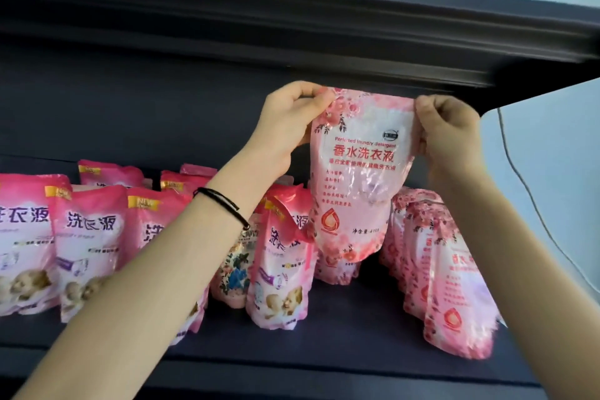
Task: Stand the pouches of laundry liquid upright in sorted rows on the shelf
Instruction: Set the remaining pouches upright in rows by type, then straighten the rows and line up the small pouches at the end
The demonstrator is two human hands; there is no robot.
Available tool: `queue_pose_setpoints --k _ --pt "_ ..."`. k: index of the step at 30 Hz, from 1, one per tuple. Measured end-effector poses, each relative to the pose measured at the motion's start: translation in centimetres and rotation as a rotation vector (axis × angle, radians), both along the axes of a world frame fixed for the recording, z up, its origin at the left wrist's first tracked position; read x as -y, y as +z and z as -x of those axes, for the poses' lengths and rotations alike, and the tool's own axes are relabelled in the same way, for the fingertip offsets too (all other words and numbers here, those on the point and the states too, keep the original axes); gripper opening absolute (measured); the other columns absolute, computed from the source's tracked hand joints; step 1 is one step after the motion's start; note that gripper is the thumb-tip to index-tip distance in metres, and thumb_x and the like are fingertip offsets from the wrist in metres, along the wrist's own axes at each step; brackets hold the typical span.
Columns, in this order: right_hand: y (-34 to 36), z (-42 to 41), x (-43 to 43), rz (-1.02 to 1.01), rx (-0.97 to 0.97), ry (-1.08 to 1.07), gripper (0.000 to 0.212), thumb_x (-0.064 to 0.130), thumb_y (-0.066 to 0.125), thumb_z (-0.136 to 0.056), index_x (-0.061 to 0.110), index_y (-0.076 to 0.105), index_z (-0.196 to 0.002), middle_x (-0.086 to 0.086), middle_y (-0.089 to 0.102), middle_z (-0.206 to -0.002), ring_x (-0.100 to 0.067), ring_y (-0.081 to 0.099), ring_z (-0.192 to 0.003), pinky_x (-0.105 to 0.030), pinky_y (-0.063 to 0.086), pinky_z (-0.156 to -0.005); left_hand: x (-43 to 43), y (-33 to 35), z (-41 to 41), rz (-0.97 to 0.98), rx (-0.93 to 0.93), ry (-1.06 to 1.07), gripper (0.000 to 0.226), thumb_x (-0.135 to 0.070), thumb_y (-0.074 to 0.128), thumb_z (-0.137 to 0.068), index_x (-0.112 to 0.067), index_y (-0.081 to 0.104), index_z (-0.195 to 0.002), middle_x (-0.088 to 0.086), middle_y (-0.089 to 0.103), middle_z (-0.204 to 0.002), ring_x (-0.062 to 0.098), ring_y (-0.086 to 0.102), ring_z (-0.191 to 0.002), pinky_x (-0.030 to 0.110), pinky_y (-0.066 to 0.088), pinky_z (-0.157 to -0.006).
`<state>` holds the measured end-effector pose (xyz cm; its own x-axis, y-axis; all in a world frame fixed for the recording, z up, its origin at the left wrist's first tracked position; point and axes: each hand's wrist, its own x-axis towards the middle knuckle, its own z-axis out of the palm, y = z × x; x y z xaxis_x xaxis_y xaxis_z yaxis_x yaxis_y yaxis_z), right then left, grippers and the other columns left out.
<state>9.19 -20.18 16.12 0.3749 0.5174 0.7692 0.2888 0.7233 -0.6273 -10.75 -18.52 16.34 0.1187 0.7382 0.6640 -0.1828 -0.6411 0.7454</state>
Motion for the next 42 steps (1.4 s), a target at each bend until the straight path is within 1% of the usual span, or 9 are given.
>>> queue_pose_setpoints --k 6,15,23,29,31,33,35,37,42 --pt "-0.7 -0.9 3.9 -0.017 -0.124 0.002 0.034 0.021 0.049 -0.099 0.018 0.046 -0.065 0.012 0.042 -0.045 -0.002 0.04 -0.039 -0.014 0.036 -0.041 3.2 -1.3 -3.1 -0.026 0.059 -0.024 0.012 -0.015 0.057 -0.094 -0.008 0.061 -0.101 0.002 0.071 -0.082 0.013 0.069 -0.076 0.033 0.058 -0.074" --pt "-9.7 -2.6 5.2 0.074 -0.11 -0.125 0.019 0.029 0.052 -0.097 0.015 0.053 -0.085 0.007 0.048 -0.064 -0.005 0.043 -0.054 -0.024 0.04 -0.055 3.7 -9.9 -4.8 -0.006 0.073 -0.039 0.012 -0.017 0.061 -0.091 -0.007 0.059 -0.098 0.003 0.066 -0.082 0.011 0.064 -0.075 0.022 0.053 -0.074" --pt "-14.3 -2.8 1.9 0.171 -0.22 -0.111 0.024 0.028 0.055 -0.096 0.021 0.049 -0.073 0.002 0.05 -0.07 -0.02 0.045 -0.071 -0.039 0.041 -0.068 1.0 -14.1 -5.7 0.001 0.056 0.019 0.008 -0.012 0.06 -0.092 -0.006 0.058 -0.097 0.0 0.067 -0.075 0.008 0.065 -0.067 0.017 0.052 -0.068" --pt "-15.6 -2.4 2.6 0.256 -0.176 0.045 0.014 0.033 0.053 -0.096 0.02 0.055 -0.103 0.001 0.058 -0.099 -0.016 0.056 -0.088 -0.03 0.047 -0.074 0.5 -16.9 -5.8 0.111 -0.048 0.074 0.039 -0.032 0.064 -0.087 -0.024 0.052 -0.124 -0.009 0.066 -0.111 -0.001 0.062 -0.102 0.01 0.047 -0.081" --pt "-17.3 -2.0 4.2 0.314 -0.128 0.103 0.038 0.028 0.054 -0.096 0.021 0.042 -0.131 0.009 0.052 -0.123 -0.005 0.054 -0.111 -0.02 0.046 -0.088 1.4 -19.8 -5.6 0.098 -0.197 0.17 0.066 -0.046 0.065 -0.079 -0.029 0.04 -0.138 -0.02 0.051 -0.128 -0.002 0.05 -0.119 0.007 0.04 -0.09" --pt "-20.7 -1.6 5.6 0.342 -0.085 0.139 0.058 0.017 0.059 -0.092 0.025 0.029 -0.141 0.017 0.05 -0.124 0.012 0.055 -0.109 -0.011 0.048 -0.084 3.1 -24.0 -5.7 0.06 -0.306 0.201 0.084 -0.054 0.067 -0.073 -0.036 0.027 -0.144 -0.025 0.038 -0.14 -0.004 0.037 -0.131 0.014 0.035 -0.104" --pt "-24.4 -1.2 6.4 0.406 -0.005 0.11 0.072 0.011 0.067 -0.086 0.029 0.025 -0.143 0.011 0.055 -0.128 0.002 0.062 -0.109 -0.025 0.056 -0.086 4.6 -27.7 -6.1 0.051 -0.368 0.177 0.094 -0.047 0.073 -0.075 -0.043 0.014 -0.148 -0.025 0.032 -0.146 -0.006 0.03 -0.136 0.026 0.032 -0.112" --pt "-26.7 -1.0 6.2 0.475 0.034 0.073 0.081 0.007 0.071 -0.083 0.041 0.025 -0.142 0.008 0.056 -0.13 -0.01 0.063 -0.111 -0.039 0.056 -0.091 5.3 -29.3 -6.8 0.006 -0.412 0.24 0.102 -0.032 0.077 -0.076 -0.049 0.004 -0.145 -0.033 0.029 -0.14 -0.019 0.027 -0.129 0.011 0.029 -0.106" --pt "-26.7 -0.9 4.4 0.513 0.081 0.059 0.095 -0.004 0.065 -0.084 0.051 0.013 -0.141 0.025 0.053 -0.121 -0.004 0.062 -0.105 -0.029 0.057 -0.085 3.1 -28.6 -8.7 0.067 -0.412 0.326 0.102 -0.01 0.07 -0.082 -0.041 -0.001 -0.149 -0.013 0.034 -0.145 -0.013 0.034 -0.121 -0.005 0.03 -0.086"
